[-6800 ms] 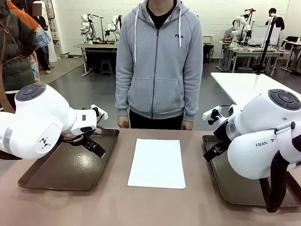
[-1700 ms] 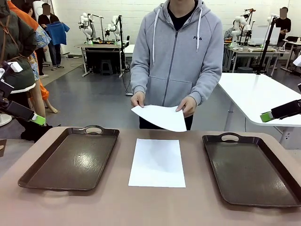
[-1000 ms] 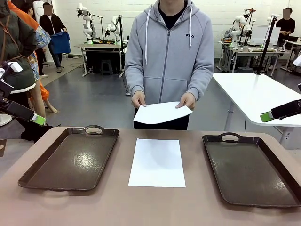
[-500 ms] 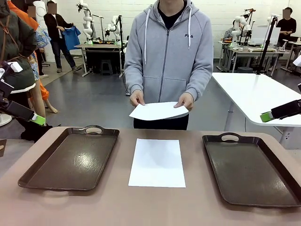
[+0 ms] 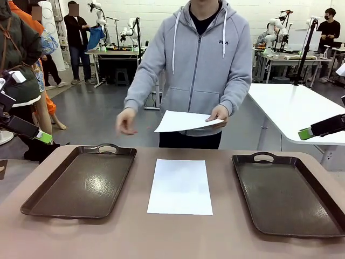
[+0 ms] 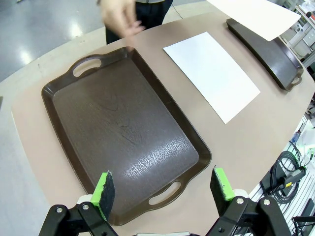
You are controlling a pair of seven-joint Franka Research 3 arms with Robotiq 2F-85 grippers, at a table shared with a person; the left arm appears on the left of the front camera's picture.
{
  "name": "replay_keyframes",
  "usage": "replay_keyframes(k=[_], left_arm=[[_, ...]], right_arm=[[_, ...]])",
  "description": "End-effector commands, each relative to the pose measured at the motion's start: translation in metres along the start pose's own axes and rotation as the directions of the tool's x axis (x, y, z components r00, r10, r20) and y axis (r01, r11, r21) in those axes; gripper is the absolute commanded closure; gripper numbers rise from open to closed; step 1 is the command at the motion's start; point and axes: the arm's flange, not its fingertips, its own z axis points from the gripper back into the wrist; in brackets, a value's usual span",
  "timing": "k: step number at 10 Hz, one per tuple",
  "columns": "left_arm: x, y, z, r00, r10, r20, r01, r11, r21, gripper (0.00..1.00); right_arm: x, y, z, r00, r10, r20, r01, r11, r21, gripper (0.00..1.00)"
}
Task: Sort the A4 documents.
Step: Receive the A4 Paper.
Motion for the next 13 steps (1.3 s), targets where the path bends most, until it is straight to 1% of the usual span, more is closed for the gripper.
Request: replay_keyframes(k=[1, 13], left_arm=[[0.0013, 0.0010, -0.0006, 1.000, -0.001, 0.013, 0.001, 1.000, -0.004, 0.00], [0.0013, 0.0010, -0.0006, 1.000, -0.001, 0.013, 0.001, 1.000, -0.004, 0.00]], right_arm=[[-0.0004, -0.0005, -0.0019, 1.000, -0.005, 0.003, 0.005, 1.000, 0.020, 0.00], [-0.0004, -0.0005, -0.0019, 1.000, -0.005, 0.003, 0.005, 1.000, 0.020, 0.00]])
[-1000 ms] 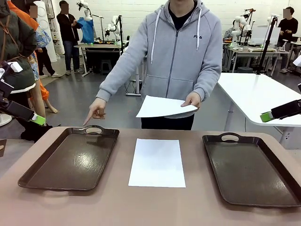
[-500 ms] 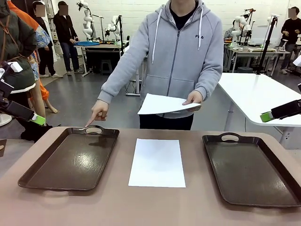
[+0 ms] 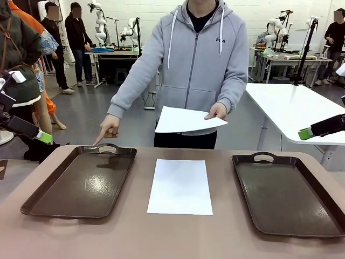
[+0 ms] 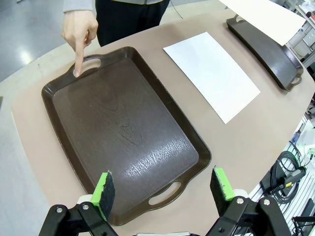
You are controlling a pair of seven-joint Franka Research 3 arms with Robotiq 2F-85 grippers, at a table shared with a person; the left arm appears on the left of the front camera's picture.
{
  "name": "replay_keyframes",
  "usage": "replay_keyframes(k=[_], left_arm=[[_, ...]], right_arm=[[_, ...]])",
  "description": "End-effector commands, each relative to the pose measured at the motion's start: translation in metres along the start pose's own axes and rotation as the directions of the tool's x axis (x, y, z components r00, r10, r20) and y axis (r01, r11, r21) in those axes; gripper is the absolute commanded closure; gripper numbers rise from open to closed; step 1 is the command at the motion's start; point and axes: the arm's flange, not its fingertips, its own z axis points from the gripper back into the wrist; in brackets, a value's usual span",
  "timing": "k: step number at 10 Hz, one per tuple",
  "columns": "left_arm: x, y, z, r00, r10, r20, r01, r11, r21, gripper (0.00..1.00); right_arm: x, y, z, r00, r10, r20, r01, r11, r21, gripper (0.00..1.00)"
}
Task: Sort the A4 documents.
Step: Receive the A4 Paper.
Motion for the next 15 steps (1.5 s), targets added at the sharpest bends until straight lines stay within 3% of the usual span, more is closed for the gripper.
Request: replay_keyframes(k=[1, 3, 5, 9, 12, 14, 15], left_arm=[[0.001, 0.001, -0.001, 1.000, -0.001, 0.013, 0.001, 1.000, -0.004, 0.00], [0.000, 0.000, 0.000, 1.000, 0.000, 0.000, 0.000, 1.000, 0.000, 0.00], [0.004, -0.001, -0.015, 0.999, 0.041, 0.002, -0.040, 0.997, -0.072, 0.00], [0.046, -0.019, -0.094, 0.972, 0.233, -0.025, -0.231, 0.937, -0.261, 0.00], [0.078, -0.024, -0.155, 0.883, 0.445, -0.147, -0.461, 0.768, -0.445, 0.00], [0.100, -0.017, -0.178, 0.839, 0.512, -0.182, -0.528, 0.687, -0.499, 0.00], [0.114, -0.013, -0.189, 0.829, 0.530, -0.179, -0.539, 0.672, -0.507, 0.00]], right_arm=[[0.000, -0.001, -0.002, 1.000, -0.005, 0.003, 0.005, 1.000, 0.020, 0.00], [0.000, -0.001, -0.002, 1.000, -0.005, 0.003, 0.005, 1.000, 0.020, 0.00], [0.000, -0.001, -0.002, 1.000, -0.005, 0.003, 0.005, 1.000, 0.020, 0.00], [0.000, -0.001, -0.002, 1.000, -0.005, 0.003, 0.005, 1.000, 0.020, 0.00], [0.000, -0.001, -0.002, 1.000, -0.005, 0.003, 0.005, 1.000, 0.020, 0.00], [0.000, -0.001, -0.002, 1.000, -0.005, 0.003, 0.005, 1.000, 0.020, 0.00], [0.000, -0.001, -0.002, 1.000, -0.005, 0.003, 0.005, 1.000, 0.020, 0.00]])
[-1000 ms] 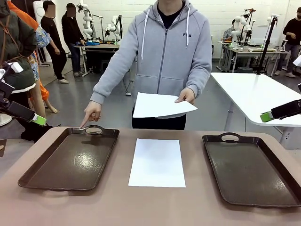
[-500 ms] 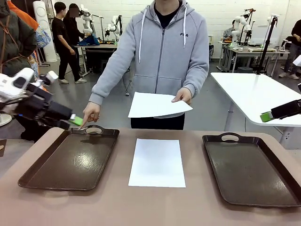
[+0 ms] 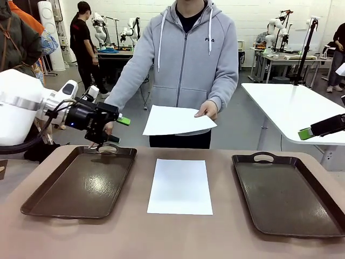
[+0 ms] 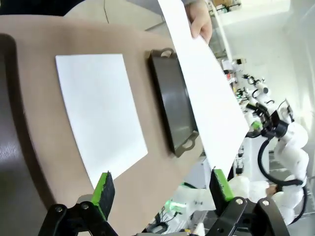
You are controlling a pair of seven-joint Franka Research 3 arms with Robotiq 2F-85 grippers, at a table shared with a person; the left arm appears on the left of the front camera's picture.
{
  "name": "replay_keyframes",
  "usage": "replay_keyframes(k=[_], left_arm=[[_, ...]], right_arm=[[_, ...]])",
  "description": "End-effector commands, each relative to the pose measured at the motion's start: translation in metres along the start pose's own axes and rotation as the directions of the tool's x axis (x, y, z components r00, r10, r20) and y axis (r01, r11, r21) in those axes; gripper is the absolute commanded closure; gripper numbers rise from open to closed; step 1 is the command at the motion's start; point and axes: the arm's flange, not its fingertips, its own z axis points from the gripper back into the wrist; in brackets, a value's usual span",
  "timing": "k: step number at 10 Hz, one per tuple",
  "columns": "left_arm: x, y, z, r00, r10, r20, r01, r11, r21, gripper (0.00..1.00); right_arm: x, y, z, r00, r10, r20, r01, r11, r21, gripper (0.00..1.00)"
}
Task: Sort the A4 documents.
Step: Receive the A4 Paper.
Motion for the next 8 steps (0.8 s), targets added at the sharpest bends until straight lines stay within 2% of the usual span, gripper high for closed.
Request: replay_keyframes(k=[1, 4, 8], left_arm=[[0.030, 0.000, -0.006, 0.999, 0.006, 0.039, -0.005, 0.999, -0.036, 0.00], [0.061, 0.006, -0.038, 0.995, 0.102, -0.001, -0.101, 0.979, -0.175, 0.00], [0.072, 0.004, -0.074, 0.983, 0.143, -0.116, -0.173, 0.935, -0.310, 0.00]], right_arm=[[-0.001, -0.001, -0.002, 1.000, -0.007, 0.004, 0.007, 1.000, 0.021, 0.00], [-0.001, -0.001, -0.002, 1.000, -0.007, 0.004, 0.007, 1.000, 0.021, 0.00], [-0.001, -0.001, -0.002, 1.000, -0.007, 0.004, 0.007, 1.000, 0.021, 0.00]])
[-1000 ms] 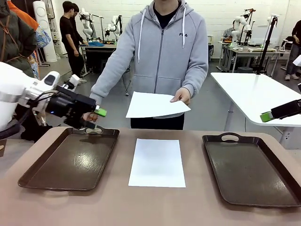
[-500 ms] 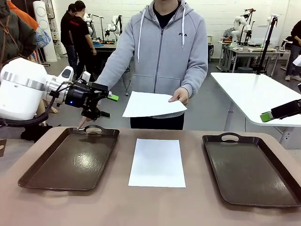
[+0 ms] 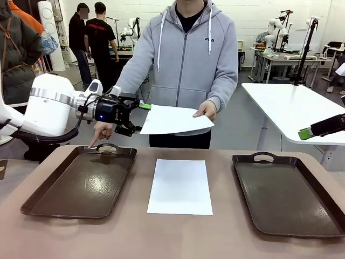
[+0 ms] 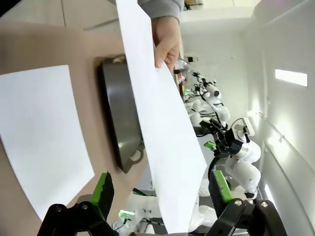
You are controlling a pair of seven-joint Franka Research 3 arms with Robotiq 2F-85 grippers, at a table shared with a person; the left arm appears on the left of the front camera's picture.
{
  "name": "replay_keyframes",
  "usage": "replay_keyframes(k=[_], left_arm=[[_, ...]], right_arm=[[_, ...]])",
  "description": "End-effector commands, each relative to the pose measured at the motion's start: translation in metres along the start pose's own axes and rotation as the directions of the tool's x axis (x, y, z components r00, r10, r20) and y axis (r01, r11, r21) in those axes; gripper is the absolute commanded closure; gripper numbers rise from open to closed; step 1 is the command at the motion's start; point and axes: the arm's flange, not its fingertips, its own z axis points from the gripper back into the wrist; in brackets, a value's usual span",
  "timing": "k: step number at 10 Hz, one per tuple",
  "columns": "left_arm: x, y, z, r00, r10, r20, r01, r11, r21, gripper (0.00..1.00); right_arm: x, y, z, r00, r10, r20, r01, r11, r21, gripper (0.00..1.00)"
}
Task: Sort the A4 documents.
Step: Receive the A4 Paper.
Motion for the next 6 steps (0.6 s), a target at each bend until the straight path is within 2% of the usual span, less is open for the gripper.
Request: replay_keyframes(k=[1, 2, 6], left_arm=[[0.015, -0.001, -0.008, 0.998, 0.056, -0.043, -0.059, 0.995, -0.083, 0.00], [0.017, 0.002, -0.016, 0.994, 0.085, -0.073, -0.093, 0.988, -0.123, 0.00], [0.017, 0.015, -0.032, 0.980, 0.141, -0.142, -0.159, 0.978, -0.131, 0.00]], right_arm=[[-0.001, -0.001, -0.002, 1.000, -0.007, 0.004, 0.007, 1.000, 0.022, 0.00], [-0.001, -0.001, -0.002, 1.000, -0.007, 0.004, 0.007, 1.000, 0.022, 0.00], [-0.001, -0.001, -0.002, 1.000, -0.007, 0.004, 0.007, 1.000, 0.022, 0.00]])
